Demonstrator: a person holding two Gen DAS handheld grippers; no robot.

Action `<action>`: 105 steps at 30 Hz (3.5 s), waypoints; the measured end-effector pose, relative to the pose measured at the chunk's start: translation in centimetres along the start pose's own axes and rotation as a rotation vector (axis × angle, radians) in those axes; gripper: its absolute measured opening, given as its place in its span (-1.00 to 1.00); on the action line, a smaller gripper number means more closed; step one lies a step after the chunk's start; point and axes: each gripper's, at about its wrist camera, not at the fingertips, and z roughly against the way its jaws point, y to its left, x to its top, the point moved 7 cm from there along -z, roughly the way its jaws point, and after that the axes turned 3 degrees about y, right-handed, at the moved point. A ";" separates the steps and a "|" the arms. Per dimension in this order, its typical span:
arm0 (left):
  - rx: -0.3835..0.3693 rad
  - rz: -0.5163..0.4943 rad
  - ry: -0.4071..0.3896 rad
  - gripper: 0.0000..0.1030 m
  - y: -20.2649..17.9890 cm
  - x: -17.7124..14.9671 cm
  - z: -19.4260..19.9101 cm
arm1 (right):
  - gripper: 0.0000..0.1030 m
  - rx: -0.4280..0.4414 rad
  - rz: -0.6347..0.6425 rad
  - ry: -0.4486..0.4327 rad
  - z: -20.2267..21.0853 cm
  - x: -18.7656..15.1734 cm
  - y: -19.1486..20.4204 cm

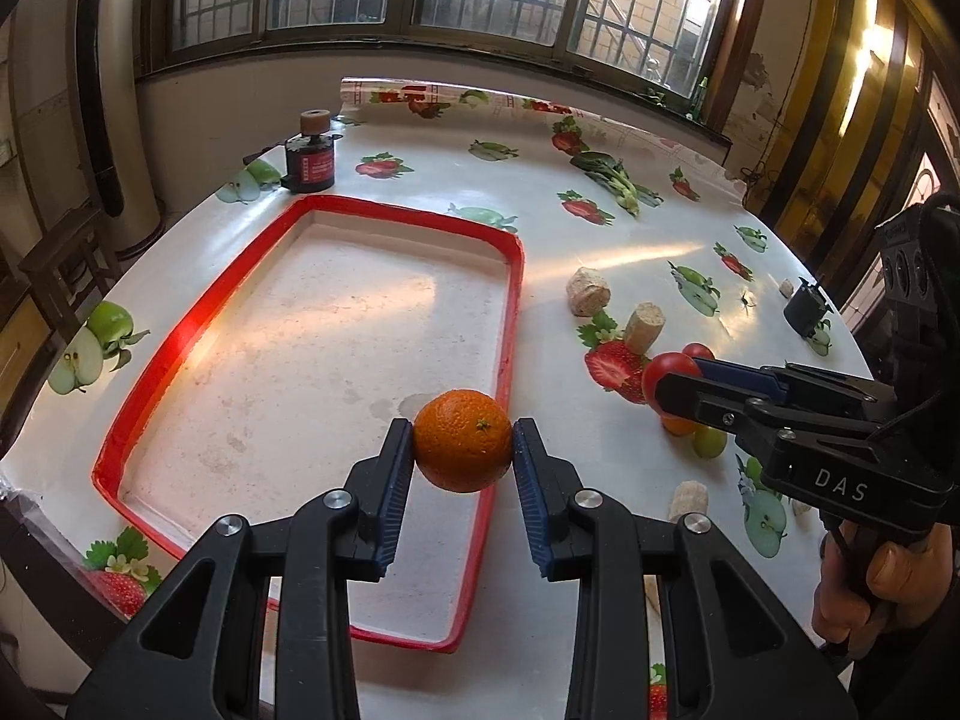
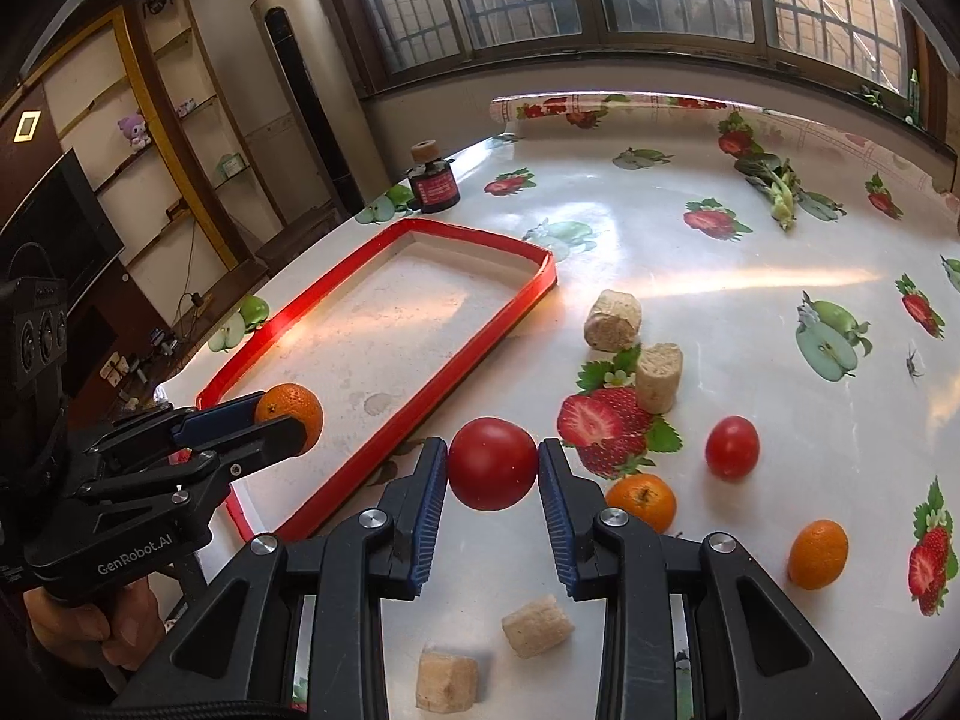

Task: Organize fruits
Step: 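Carry the orange and tomato in both grippers over the red-rimmed tray, then open the left gripper to drop the orange while the right gripper releases the tomato, then move both grippers back over the table toward a beige block and orange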

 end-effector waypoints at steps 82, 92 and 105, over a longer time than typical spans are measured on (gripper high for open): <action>0.147 0.138 0.034 0.03 9.2 -0.4 -0.7 | 0.14 0.054 0.142 0.079 -8.6 5.4 6.2; 0.130 0.098 0.013 0.03 6.6 -0.5 0.7 | 0.23 0.032 0.106 0.043 -4.4 3.0 3.9; 0.099 0.043 0.007 0.03 3.1 -0.6 1.3 | 0.28 -0.017 0.044 0.010 0.0 0.2 -0.1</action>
